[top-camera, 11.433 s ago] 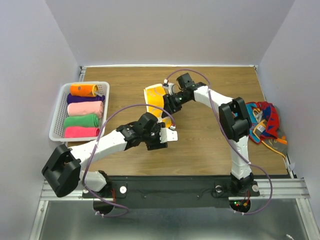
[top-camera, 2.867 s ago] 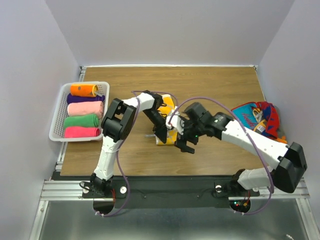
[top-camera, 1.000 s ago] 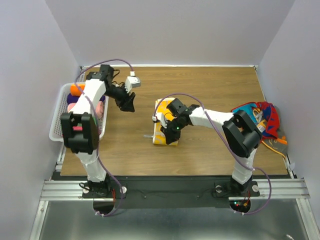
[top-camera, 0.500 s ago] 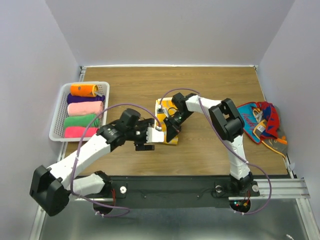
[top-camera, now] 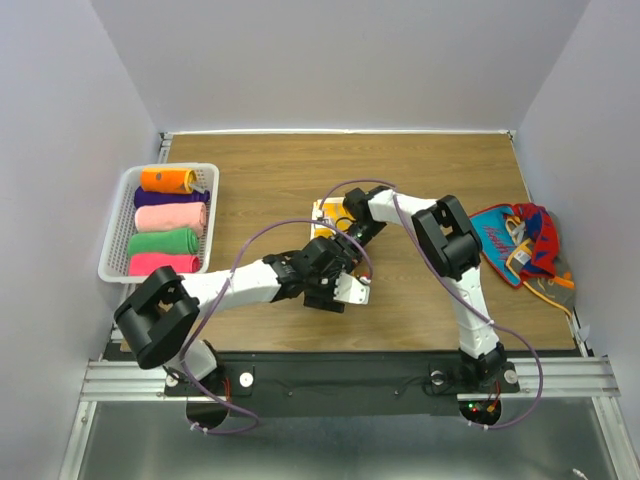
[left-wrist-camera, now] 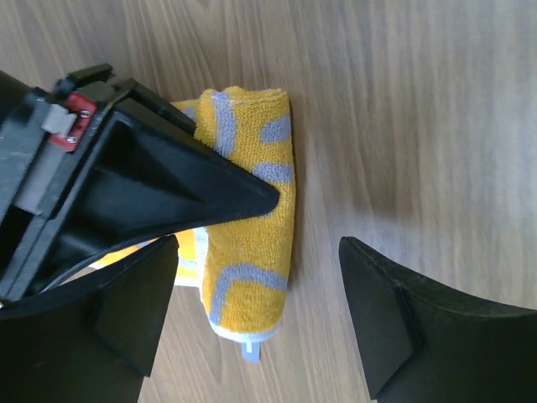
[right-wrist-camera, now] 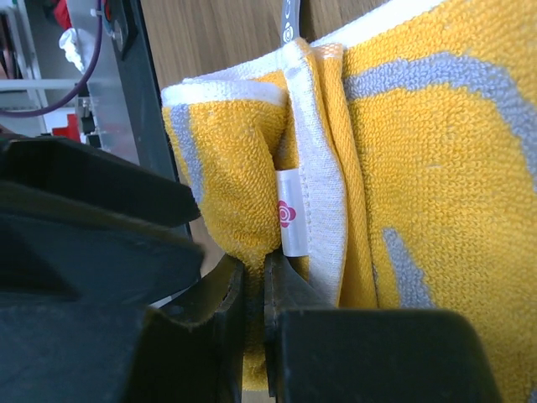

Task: Roll the towels
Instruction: Roll the towel

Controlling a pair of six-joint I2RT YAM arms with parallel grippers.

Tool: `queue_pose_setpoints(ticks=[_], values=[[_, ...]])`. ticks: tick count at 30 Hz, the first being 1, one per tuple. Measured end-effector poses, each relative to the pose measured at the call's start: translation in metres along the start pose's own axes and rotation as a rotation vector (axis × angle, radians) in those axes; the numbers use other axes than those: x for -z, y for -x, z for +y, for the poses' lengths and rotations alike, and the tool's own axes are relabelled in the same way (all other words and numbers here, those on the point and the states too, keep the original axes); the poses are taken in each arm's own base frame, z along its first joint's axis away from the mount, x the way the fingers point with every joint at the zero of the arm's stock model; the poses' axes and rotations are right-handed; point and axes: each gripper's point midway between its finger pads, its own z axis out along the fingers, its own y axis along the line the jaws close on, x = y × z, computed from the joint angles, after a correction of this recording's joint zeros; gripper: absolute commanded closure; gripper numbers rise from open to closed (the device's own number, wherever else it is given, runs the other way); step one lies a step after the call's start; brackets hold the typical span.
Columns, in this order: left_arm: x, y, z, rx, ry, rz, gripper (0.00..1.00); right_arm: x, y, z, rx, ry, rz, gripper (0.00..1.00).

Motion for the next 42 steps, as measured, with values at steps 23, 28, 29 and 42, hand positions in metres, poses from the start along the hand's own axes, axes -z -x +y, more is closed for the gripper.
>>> queue_pose_setpoints(ticks=[23, 28, 29, 42], values=[[-0.029, -0.02, -0.009, 0.181, -0.135, 0.053, 0.79, 0.068, 0.048, -0.015, -0.005, -0.132, -0.122, 0.02], [-0.032, -0.022, 0.001, 0.32, -0.278, -0.002, 0.78, 0.157, 0.074, -0.029, 0.024, -0.268, -0.319, 0.0], [-0.032, -0.022, 0.004, 0.356, -0.316, -0.016, 0.77, 0.18, 0.073, -0.026, 0.026, -0.307, -0.359, 0.0], [-0.035, -0.026, 0.019, 0.68, -0.699, -0.131, 0.72, 0.199, 0.028, 0.103, 0.405, -0.658, -0.387, 0.0]])
